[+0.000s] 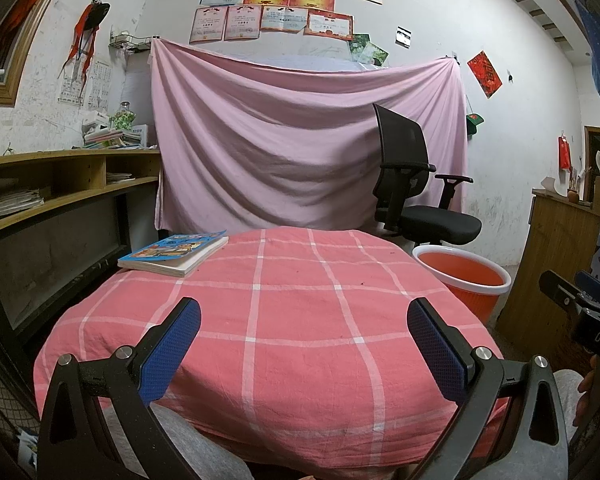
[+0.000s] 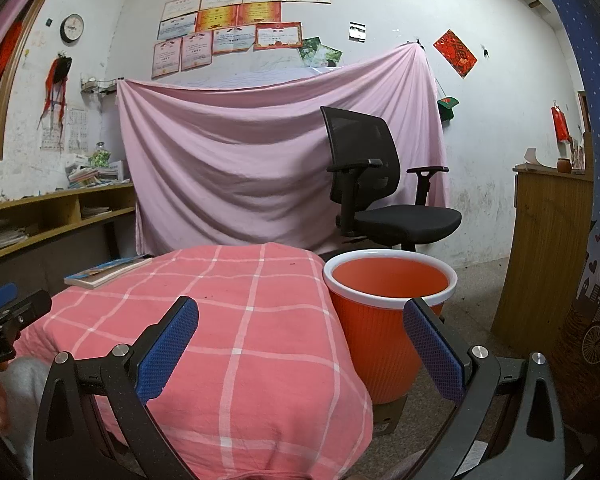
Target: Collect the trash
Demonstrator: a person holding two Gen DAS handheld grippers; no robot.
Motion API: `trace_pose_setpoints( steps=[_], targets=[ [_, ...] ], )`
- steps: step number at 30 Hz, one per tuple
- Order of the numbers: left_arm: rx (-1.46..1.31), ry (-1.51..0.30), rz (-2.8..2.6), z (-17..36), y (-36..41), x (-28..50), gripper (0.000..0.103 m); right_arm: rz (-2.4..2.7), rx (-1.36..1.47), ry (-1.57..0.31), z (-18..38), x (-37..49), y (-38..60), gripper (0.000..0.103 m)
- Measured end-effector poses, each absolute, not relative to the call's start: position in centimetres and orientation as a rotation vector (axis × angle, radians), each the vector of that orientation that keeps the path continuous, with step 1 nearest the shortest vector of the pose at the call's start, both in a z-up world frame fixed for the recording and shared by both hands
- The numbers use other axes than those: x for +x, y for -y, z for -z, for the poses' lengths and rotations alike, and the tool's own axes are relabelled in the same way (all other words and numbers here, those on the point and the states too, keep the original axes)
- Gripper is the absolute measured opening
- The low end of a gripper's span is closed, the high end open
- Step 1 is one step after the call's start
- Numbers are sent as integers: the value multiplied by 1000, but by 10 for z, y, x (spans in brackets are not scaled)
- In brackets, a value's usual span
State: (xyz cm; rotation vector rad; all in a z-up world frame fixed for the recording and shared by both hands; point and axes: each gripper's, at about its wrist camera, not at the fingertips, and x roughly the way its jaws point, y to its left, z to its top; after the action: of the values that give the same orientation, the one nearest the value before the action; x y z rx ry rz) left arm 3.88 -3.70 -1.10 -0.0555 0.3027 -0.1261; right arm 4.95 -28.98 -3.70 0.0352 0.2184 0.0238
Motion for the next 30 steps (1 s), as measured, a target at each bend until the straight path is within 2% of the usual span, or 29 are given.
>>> trace_pose_setpoints(
  steps=[30],
  targets=[
    [-55, -303, 127, 9, 36, 38, 101, -23, 36, -219, 36, 49, 289, 103]
  ],
)
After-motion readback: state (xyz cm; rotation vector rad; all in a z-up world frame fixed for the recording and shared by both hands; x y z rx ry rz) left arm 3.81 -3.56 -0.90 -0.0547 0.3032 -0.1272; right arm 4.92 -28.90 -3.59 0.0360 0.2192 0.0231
